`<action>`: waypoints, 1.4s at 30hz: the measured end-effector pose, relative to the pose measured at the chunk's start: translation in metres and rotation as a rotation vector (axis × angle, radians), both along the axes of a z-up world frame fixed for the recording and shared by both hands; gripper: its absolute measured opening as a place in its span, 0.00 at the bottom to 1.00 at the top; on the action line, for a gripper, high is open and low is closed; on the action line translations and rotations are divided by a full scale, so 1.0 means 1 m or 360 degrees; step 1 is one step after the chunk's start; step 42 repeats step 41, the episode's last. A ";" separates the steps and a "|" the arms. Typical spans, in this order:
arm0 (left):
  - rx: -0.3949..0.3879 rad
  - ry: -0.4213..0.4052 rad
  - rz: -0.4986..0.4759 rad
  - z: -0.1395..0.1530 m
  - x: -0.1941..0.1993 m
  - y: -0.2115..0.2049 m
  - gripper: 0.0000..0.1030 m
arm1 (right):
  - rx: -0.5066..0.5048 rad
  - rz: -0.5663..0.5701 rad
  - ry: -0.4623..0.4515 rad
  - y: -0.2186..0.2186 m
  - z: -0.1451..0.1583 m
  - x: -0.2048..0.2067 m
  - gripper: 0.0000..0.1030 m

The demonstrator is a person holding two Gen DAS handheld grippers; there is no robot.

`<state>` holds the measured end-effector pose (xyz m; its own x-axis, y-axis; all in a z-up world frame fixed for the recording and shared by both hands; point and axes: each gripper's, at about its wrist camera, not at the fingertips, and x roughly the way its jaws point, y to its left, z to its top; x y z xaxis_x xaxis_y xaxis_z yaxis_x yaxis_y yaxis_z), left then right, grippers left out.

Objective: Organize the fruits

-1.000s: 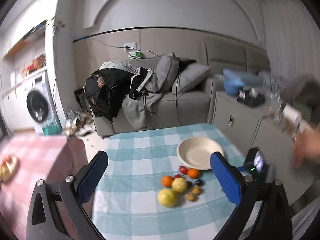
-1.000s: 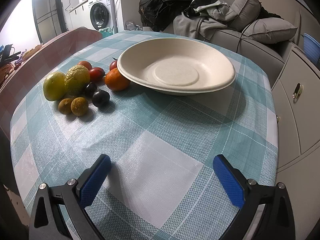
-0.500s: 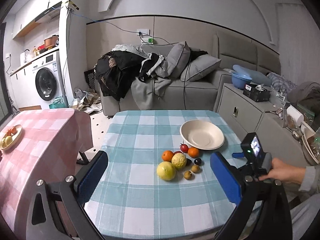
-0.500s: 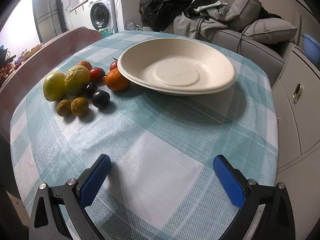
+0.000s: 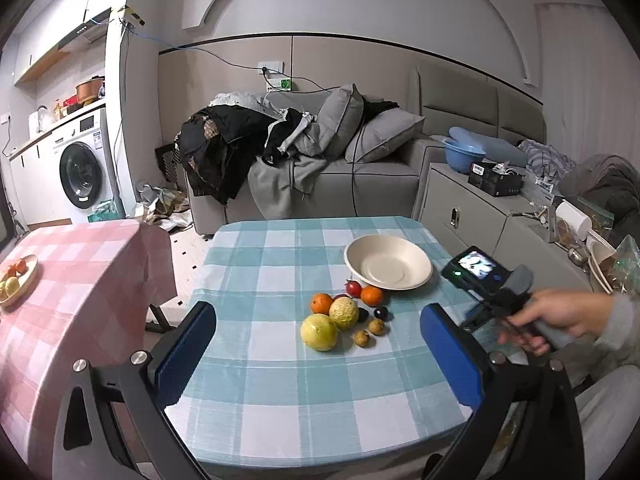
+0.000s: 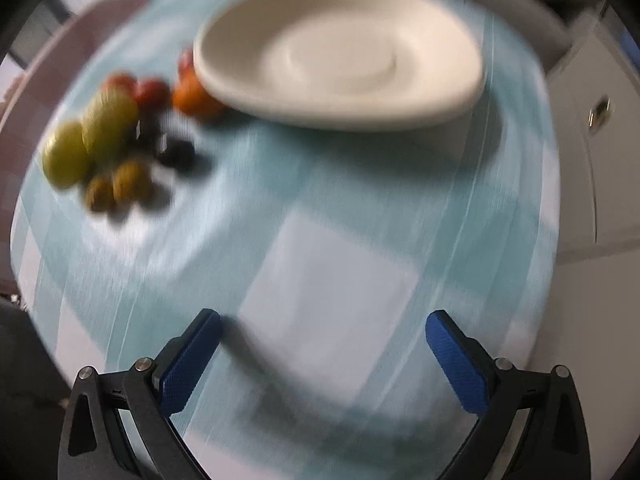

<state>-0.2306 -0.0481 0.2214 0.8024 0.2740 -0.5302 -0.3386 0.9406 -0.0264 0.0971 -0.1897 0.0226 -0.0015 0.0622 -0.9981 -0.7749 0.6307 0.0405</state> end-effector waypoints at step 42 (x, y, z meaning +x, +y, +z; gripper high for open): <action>0.0123 0.0106 0.0083 -0.028 -0.004 -0.012 0.99 | 0.1158 -0.0520 -0.0959 -0.075 0.178 -0.234 1.00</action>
